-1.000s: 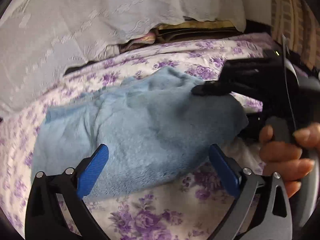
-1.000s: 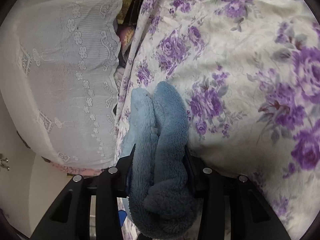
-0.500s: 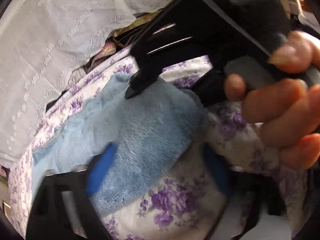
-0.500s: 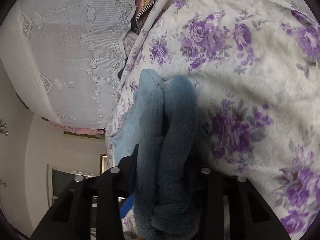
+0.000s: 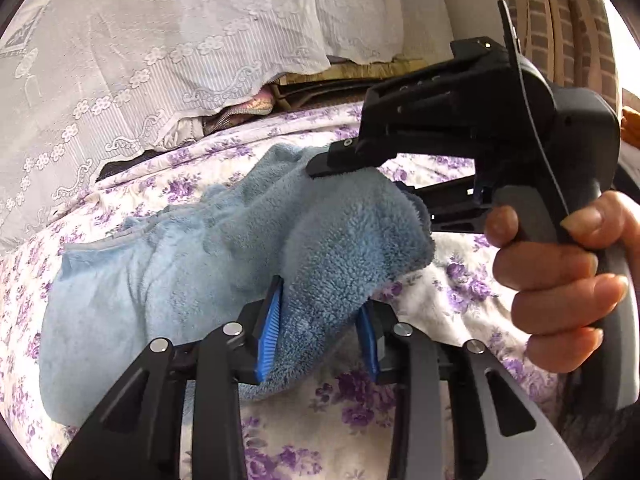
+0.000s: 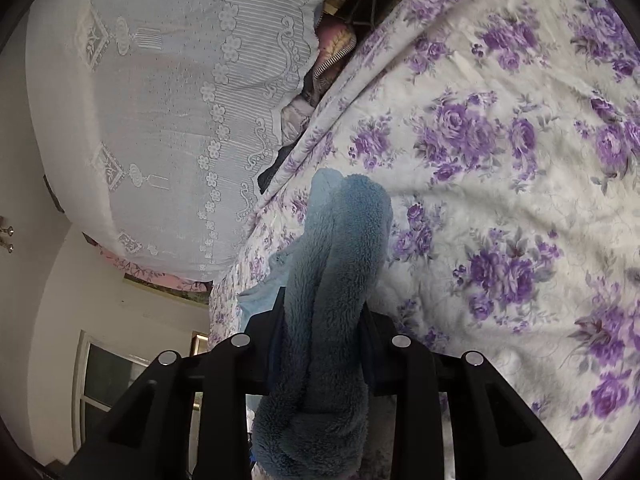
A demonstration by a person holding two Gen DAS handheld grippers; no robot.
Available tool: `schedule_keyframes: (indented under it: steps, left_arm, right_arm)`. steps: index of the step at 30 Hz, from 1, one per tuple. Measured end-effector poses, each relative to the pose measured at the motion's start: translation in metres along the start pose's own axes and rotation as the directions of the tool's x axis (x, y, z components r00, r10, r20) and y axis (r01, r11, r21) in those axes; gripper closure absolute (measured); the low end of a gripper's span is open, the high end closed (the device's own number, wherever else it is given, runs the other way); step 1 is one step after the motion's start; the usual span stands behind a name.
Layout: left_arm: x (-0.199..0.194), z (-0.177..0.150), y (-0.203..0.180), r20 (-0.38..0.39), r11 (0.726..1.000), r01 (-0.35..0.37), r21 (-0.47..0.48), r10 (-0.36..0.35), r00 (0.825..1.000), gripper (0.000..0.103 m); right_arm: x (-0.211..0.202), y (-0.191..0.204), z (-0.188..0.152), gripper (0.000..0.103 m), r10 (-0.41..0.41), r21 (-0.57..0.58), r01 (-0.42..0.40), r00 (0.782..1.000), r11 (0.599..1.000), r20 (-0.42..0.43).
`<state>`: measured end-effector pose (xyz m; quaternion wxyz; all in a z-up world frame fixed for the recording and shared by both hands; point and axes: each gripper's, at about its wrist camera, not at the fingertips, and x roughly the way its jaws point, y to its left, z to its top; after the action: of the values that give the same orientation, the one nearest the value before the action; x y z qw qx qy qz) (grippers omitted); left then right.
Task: Fold small clothes
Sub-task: 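Grasp the jacket bundle with the left tool while the right tool holds it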
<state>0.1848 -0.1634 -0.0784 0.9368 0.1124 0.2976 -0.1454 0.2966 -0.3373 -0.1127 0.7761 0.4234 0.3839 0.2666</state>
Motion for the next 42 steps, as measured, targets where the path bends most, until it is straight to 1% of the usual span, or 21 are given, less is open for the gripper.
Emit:
schedule_keyframes:
  steps: [3, 8, 10, 13, 23, 30, 36, 42]
  left_arm:
    - [-0.009, -0.001, 0.002, 0.022, 1.000, -0.005, -0.013, 0.006, 1.000, 0.072]
    - [-0.028, -0.001, 0.018, 0.051, 0.997, 0.019, -0.068, -0.015, 0.999, 0.072]
    - [-0.033, 0.002, 0.029, 0.074, 0.995, 0.044, -0.084, -0.038, 0.997, 0.073]
    - [-0.037, 0.003, 0.045, 0.085, 0.993, 0.048, -0.111, -0.039, 0.996, 0.073]
    - [-0.065, -0.007, 0.080, 0.136, 0.984, 0.038, -0.176, -0.014, 0.991, 0.073]
    - [-0.083, -0.015, 0.102, 0.155, 0.974, 0.037, -0.223, -0.002, 0.988, 0.073]
    - [-0.099, -0.022, 0.117, 0.170, 0.967, 0.023, -0.252, 0.021, 0.985, 0.073]
    - [-0.111, -0.031, 0.140, 0.172, 0.957, -0.001, -0.289, 0.053, 0.984, 0.073]
  right_arm:
    - [-0.003, 0.011, -0.005, 0.074, -0.008, -0.018, 0.008, 1.000, 1.000, 0.026]
    - [-0.007, 0.042, -0.014, 0.074, -0.008, -0.088, 0.013, 0.998, 0.996, 0.061]
    - [-0.004, 0.054, -0.016, 0.074, -0.016, -0.108, 0.022, 0.998, 0.994, 0.060]
    - [0.004, 0.074, -0.017, 0.074, -0.042, -0.148, 0.049, 0.998, 0.988, 0.046]
    - [0.026, 0.122, -0.027, 0.074, -0.115, -0.230, 0.120, 0.993, 0.966, 0.033]
    - [0.045, 0.154, -0.036, 0.076, -0.159, -0.281, 0.162, 0.987, 0.946, 0.036]
    - [0.063, 0.181, -0.047, 0.076, -0.177, -0.331, 0.174, 0.984, 0.928, 0.022]
    - [0.088, 0.210, -0.064, 0.076, -0.182, -0.390, 0.165, 0.983, 0.906, -0.007]
